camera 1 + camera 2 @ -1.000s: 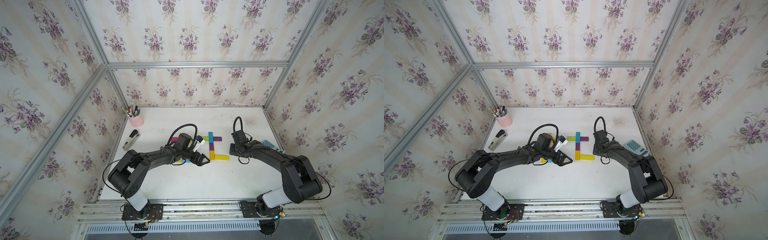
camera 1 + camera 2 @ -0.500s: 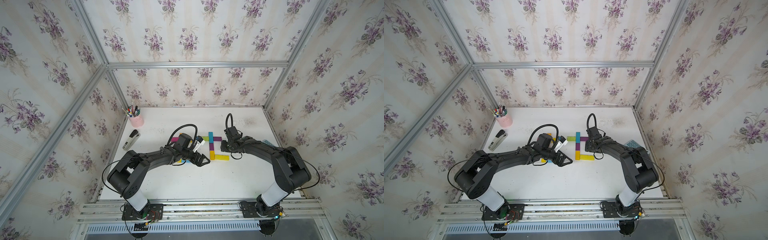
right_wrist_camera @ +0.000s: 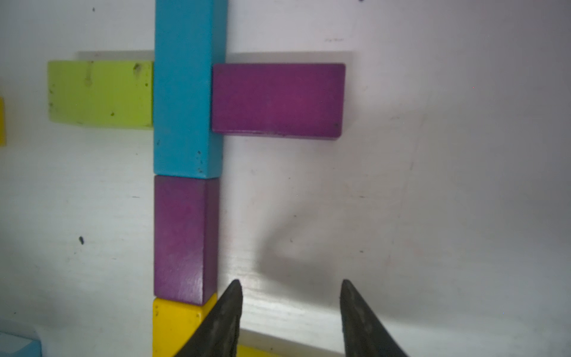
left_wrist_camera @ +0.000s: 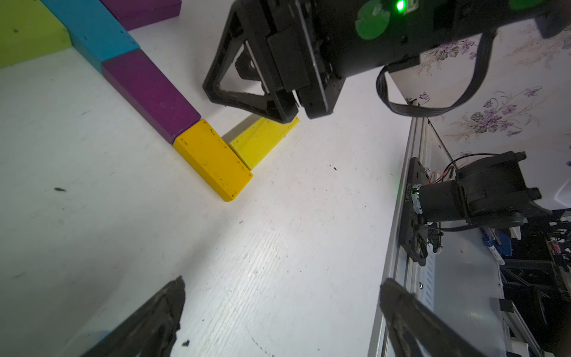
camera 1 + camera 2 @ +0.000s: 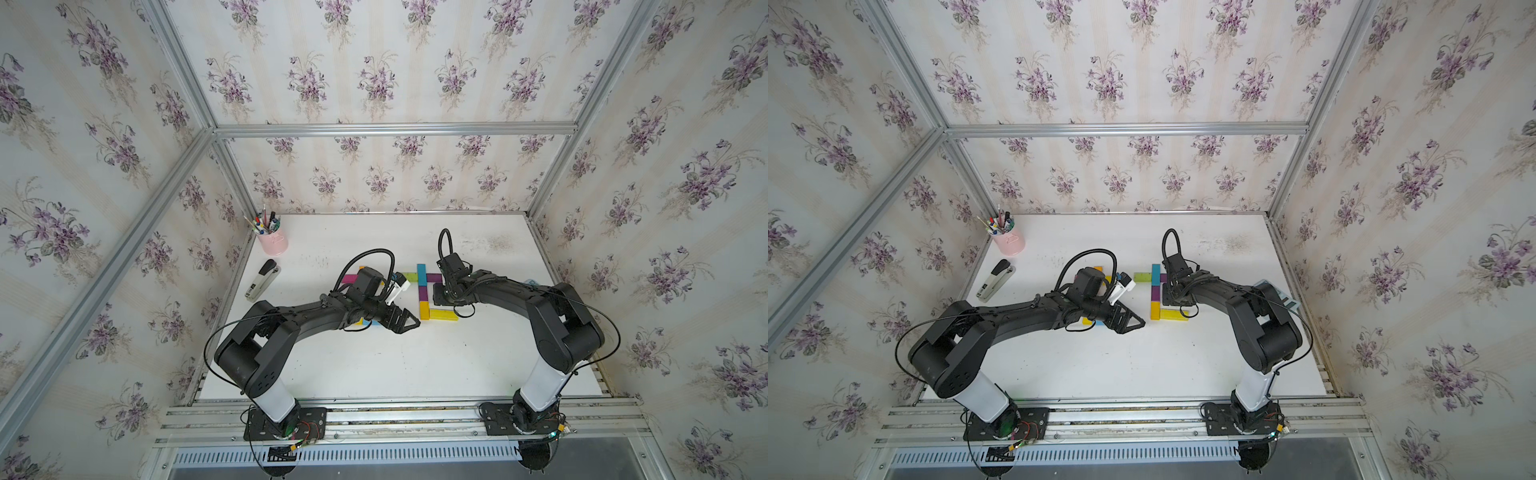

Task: Assemble the letter t with building blocks
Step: Assemble the building block at the center of the board.

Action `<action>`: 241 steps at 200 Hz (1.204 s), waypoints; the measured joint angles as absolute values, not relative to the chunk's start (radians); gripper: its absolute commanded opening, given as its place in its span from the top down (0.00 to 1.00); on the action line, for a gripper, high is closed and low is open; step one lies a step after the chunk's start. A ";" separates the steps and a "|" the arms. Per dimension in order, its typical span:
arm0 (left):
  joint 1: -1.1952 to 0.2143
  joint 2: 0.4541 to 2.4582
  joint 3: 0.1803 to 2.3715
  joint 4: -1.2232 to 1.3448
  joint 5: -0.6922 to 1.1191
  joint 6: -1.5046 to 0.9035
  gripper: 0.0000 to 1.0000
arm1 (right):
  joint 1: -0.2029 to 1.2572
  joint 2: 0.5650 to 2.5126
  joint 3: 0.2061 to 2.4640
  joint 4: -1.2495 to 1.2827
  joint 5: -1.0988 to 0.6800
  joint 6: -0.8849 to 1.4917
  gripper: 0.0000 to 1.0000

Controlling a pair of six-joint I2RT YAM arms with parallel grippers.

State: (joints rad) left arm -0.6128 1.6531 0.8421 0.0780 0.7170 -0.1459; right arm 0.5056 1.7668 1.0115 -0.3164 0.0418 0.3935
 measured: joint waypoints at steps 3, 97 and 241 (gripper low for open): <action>-0.613 1.653 0.842 0.078 0.717 -0.146 0.00 | 0.507 1.768 1.013 -0.317 0.043 0.393 0.49; -0.613 1.654 0.836 0.078 0.717 -0.146 0.00 | 0.530 1.787 1.024 -0.345 0.068 0.362 0.50; -0.615 1.654 0.836 0.078 0.725 -0.146 0.00 | 0.578 1.794 1.037 -0.376 0.126 0.341 0.52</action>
State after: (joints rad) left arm -0.6151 1.6539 0.8356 0.0784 0.7246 -0.1463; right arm 0.5777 1.7943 1.0374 -0.3759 0.1265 0.3408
